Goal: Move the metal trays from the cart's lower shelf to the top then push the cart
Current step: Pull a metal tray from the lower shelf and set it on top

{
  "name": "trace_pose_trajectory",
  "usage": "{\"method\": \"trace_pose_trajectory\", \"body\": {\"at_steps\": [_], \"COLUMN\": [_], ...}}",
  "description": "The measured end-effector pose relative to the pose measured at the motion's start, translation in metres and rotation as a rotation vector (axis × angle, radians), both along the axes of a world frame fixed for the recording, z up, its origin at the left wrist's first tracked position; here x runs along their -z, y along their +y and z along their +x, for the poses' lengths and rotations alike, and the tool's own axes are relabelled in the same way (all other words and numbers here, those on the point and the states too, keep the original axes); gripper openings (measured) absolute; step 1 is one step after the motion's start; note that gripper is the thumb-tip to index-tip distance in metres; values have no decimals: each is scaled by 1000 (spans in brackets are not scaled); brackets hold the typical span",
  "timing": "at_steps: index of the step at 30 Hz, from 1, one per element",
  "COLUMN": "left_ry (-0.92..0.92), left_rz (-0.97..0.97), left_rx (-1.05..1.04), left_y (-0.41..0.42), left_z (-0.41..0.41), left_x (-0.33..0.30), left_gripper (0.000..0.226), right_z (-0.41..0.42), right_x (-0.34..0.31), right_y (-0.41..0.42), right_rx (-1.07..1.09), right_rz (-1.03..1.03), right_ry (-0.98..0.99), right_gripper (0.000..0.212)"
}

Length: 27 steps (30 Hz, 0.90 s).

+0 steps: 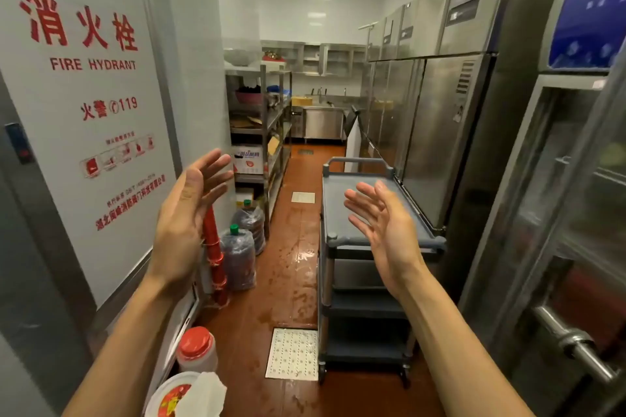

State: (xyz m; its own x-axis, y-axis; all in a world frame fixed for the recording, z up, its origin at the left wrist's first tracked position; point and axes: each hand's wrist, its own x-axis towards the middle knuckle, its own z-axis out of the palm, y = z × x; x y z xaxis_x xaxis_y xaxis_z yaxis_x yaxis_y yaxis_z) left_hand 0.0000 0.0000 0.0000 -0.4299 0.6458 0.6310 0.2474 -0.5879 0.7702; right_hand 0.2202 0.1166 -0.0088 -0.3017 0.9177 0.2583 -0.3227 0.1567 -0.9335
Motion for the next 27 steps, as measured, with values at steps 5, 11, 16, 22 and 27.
{"method": "trace_pose_trajectory", "body": {"at_steps": [5, 11, 16, 22, 27], "left_ry": [-39, -43, -75, -104, -88], "left_rz": [-46, -42, -41, -123, -160], "left_rx": [-36, -44, 39, 45, 23], "left_y": [41, 108, 169, 266, 364], "left_z": [-31, -95, -150, -203, -245], "left_x": [7, 25, 35, 53, 68], "left_gripper": [67, 70, 61, 54, 54], "right_z": [-34, -90, -132, -174, -203], "right_x": [11, 21, 23, 33, 55], "right_y": [48, 112, 171, 259, 352], "right_rx": [-14, 36, 115, 176, 203], "right_rz": [-29, -6, -27, -55, -53], "right_ry": [-19, -7, 26, 28, 12], "right_gripper": [37, 33, 31, 30, 30]}}
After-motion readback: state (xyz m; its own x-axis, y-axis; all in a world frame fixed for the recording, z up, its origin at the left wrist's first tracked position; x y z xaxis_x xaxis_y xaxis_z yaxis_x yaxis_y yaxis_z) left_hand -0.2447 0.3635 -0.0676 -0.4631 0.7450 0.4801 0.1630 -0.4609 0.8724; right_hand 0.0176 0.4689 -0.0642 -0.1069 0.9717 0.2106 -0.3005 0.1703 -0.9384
